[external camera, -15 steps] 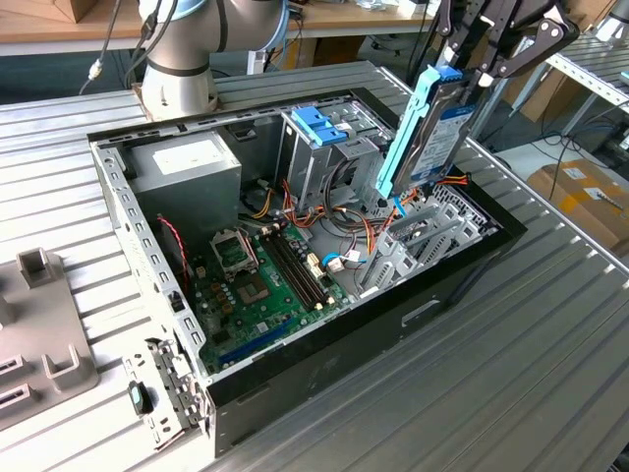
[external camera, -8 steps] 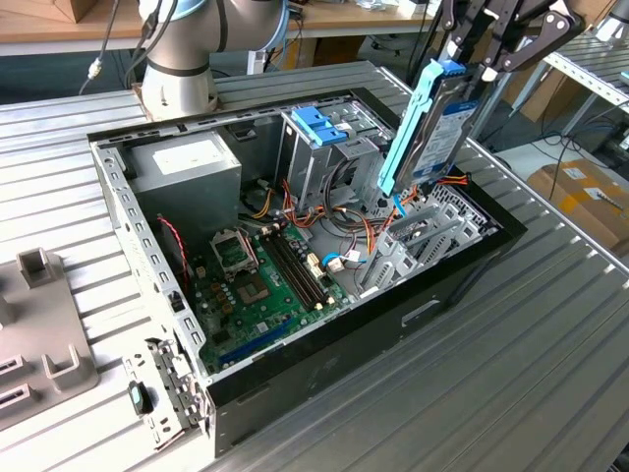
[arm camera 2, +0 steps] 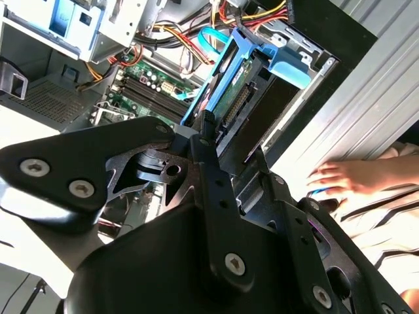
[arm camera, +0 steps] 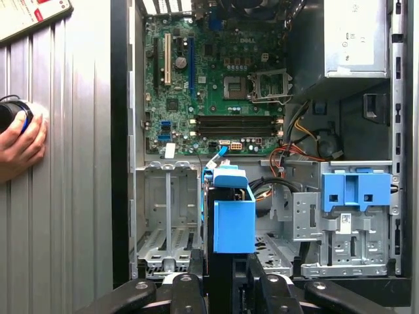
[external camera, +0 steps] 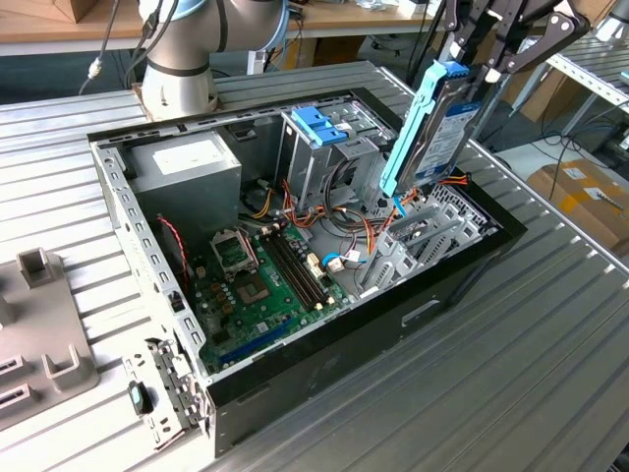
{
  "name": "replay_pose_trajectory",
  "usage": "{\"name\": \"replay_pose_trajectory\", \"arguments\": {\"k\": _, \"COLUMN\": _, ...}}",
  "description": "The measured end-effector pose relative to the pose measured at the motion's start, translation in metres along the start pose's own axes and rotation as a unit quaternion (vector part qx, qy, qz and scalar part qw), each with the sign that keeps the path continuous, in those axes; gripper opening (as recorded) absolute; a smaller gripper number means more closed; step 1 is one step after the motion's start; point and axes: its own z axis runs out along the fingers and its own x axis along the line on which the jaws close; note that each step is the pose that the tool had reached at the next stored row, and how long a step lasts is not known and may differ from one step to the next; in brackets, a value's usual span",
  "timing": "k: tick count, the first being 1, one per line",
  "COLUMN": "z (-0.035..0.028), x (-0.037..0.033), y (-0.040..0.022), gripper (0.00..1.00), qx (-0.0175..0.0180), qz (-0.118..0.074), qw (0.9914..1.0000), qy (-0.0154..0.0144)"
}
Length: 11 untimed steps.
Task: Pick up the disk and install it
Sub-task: 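Pick up the disk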
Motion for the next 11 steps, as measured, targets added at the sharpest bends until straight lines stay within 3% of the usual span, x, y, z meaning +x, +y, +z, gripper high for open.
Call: {"name": "replay_pose_trajectory", "arguments": {"k": 11, "z": -0.0001, "x": 0.0165, "y": 0.0, "gripper": 0.35, "qx": 0.0, "qz": 0.0, "qw": 1.0, "qy": 0.0}}
